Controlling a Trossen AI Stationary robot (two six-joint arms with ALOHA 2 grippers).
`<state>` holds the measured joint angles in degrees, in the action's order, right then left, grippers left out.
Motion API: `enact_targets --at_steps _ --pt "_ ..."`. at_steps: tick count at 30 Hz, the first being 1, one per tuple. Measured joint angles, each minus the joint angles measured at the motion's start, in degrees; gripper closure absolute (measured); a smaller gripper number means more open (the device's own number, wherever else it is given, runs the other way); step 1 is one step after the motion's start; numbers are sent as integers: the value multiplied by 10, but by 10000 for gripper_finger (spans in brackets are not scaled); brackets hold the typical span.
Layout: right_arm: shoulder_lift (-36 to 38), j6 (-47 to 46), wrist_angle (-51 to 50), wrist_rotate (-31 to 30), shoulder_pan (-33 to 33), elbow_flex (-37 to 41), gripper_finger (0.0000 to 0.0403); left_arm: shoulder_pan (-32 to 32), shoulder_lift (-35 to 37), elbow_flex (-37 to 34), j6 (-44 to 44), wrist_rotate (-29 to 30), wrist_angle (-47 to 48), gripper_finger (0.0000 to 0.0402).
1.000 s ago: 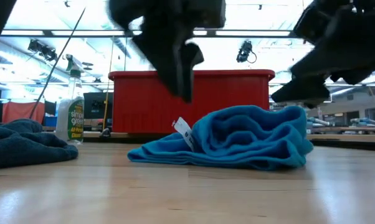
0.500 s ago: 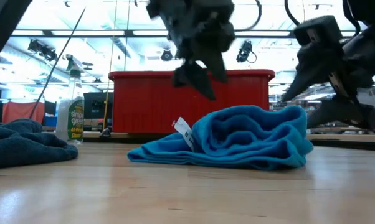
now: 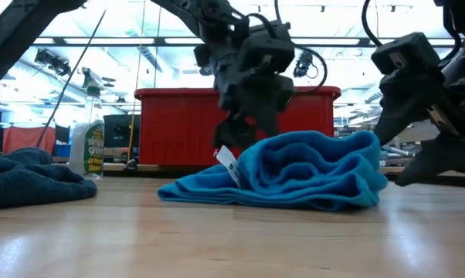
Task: Fold laundry
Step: Fold the light blue shorts
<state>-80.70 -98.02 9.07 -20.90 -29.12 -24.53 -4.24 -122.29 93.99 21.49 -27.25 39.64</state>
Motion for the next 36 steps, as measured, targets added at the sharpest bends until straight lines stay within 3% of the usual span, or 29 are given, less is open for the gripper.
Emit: enact_targets --at_steps 7,13,18,27,32,36 --pt "-72 21 91 9 15 -1 148 -2 -41 1 -25 -73 -16 159" --pt "-121 56 174 13 31 -4 148 14 -55 2 -46 -82 -31 162" --pt "-135 114 213 55 58 -5 149 23 -61 2 -45 -78 -43 198" --pt "-136 148 206 172 91 -8 161 17 -56 2 -3 -47 -21 245" --pt "-99 184 155 168 81 -4 158 7 -15 0 -3 -37 4 246" --pt "-74 179 142 167 83 15 128 6 23 1 -15 -27 17 236"
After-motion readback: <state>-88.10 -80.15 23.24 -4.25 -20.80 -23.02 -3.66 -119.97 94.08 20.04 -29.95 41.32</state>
